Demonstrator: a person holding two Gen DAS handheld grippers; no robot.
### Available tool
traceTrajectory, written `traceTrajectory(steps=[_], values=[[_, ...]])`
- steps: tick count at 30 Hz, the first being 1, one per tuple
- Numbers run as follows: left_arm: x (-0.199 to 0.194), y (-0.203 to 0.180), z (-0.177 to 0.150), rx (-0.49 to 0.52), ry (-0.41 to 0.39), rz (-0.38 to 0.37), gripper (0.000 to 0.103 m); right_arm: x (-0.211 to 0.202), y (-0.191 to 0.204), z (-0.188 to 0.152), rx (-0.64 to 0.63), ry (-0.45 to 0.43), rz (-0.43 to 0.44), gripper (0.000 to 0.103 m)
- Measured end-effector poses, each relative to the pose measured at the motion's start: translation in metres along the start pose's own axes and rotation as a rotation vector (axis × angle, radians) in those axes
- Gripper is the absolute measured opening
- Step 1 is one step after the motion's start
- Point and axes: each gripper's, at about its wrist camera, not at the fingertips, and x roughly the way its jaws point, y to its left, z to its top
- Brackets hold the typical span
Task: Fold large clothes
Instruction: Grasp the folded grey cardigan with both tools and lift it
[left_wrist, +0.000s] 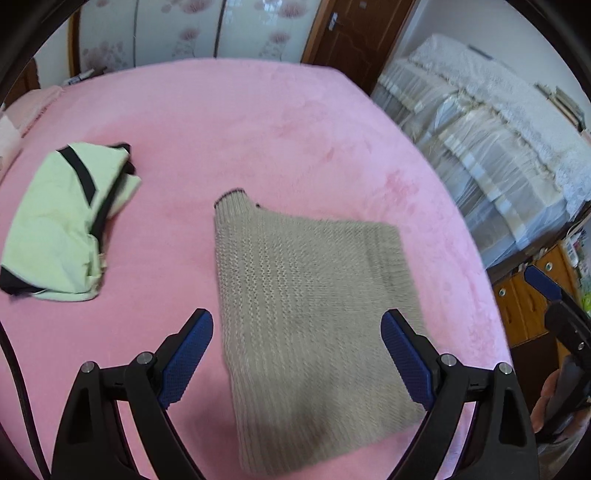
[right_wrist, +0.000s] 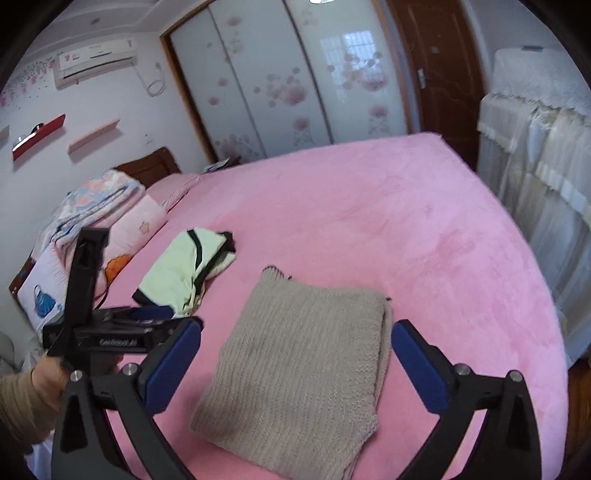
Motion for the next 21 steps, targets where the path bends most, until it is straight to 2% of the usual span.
traceTrajectory(steps=[7, 10, 12, 16, 21], values=[[0.088, 0.032, -0.004, -0.066, 0.155, -0.025, 0.092, 0.075, -0.061, -0.026, 0.136, 0.189, -0.011, 0.103], [0.116, 0.046, -0.013, -0.097, 0.21, -0.09, 0.091, 0.1, -0.081, -0.041, 0.193, 0.25, 0.023, 0.103], [0.128, 0.052, -0.019, -0.104, 0.222, -0.113, 0.092, 0.115, -0.089, -0.051, 0.219, 0.284, 0.045, 0.103], [0.144, 0.064, -0.027, -0.128, 0.214, -0.197, 0.092, 0.142, -0.096, -0.068, 0.247, 0.345, 0.134, 0.103], [0.158, 0.072, -0.03, -0.141, 0.228, -0.267, 0.094, 0.173, -0.099, -0.081, 0.31, 0.421, 0.244, 0.103]])
